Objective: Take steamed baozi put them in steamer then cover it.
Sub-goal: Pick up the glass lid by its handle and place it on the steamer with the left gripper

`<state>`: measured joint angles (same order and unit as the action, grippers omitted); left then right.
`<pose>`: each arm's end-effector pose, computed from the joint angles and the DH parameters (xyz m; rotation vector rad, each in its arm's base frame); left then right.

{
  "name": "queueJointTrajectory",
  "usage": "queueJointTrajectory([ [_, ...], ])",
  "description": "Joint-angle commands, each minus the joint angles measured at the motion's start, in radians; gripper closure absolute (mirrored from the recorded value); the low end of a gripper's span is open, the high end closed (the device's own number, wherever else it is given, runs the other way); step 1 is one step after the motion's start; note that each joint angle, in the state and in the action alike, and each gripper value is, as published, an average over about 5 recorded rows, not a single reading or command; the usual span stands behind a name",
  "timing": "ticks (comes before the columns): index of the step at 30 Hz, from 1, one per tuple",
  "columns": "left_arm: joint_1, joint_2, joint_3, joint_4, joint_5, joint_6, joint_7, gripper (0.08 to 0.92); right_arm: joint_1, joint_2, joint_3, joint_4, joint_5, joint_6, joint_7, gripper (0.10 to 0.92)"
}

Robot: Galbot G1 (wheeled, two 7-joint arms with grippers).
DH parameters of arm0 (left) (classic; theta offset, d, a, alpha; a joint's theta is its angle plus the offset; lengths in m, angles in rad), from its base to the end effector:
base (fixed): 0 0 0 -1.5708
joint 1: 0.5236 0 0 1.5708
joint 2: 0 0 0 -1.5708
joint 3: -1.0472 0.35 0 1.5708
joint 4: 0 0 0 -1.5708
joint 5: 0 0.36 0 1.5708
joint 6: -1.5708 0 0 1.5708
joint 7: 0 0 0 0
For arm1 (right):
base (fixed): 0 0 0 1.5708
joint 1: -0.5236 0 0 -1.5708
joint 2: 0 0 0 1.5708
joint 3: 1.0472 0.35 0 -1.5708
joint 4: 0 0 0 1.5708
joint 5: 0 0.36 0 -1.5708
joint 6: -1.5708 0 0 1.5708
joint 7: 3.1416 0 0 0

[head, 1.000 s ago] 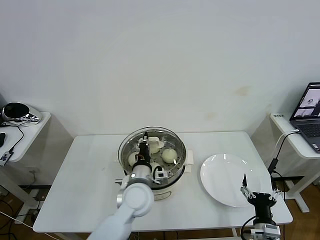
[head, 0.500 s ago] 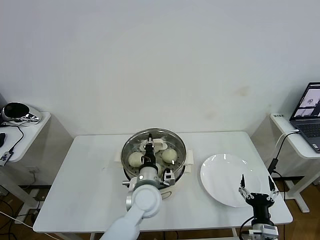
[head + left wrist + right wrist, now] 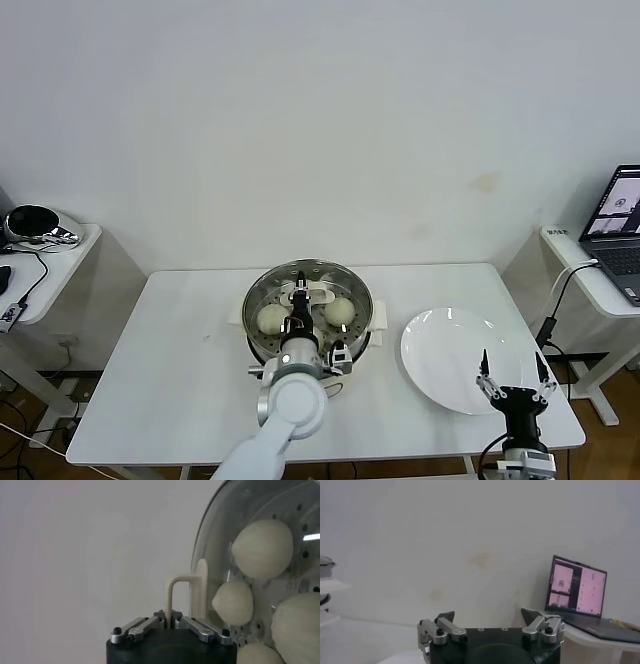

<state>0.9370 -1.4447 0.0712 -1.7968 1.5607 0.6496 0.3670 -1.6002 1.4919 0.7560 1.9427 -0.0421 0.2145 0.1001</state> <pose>0.3209 -0.1612 -0.2582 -0.0418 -2.1900 -2.1386 0.1662 -0.0943 -0.3522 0.3769 3.0481 -0.3552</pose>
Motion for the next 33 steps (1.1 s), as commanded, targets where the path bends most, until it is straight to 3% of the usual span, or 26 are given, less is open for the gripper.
queueJointTrajectory([
  [1, 0.003, -0.014, 0.002, 0.015, 0.006, -0.001, -0.009, 0.862, 0.001, 0.001, -0.001, -0.002, -0.001, 0.003, 0.001, 0.203],
  [18, 0.001, -0.036, 0.003, 0.033, 0.008, -0.016, -0.013, 0.857, -0.003, -0.001, -0.004, -0.004, 0.001, 0.009, 0.000, 0.203],
  [26, 0.056, -0.011, 0.007, -0.073, 0.008, -0.025, -0.024, 0.667, -0.006, 0.002, -0.008, -0.003, -0.006, 0.009, 0.001, 0.203],
  [33, 0.212, 0.082, 0.001, -0.289, -0.070, -0.053, -0.068, 0.468, -0.017, 0.007, -0.010, 0.003, -0.017, 0.009, 0.000, 0.203],
])
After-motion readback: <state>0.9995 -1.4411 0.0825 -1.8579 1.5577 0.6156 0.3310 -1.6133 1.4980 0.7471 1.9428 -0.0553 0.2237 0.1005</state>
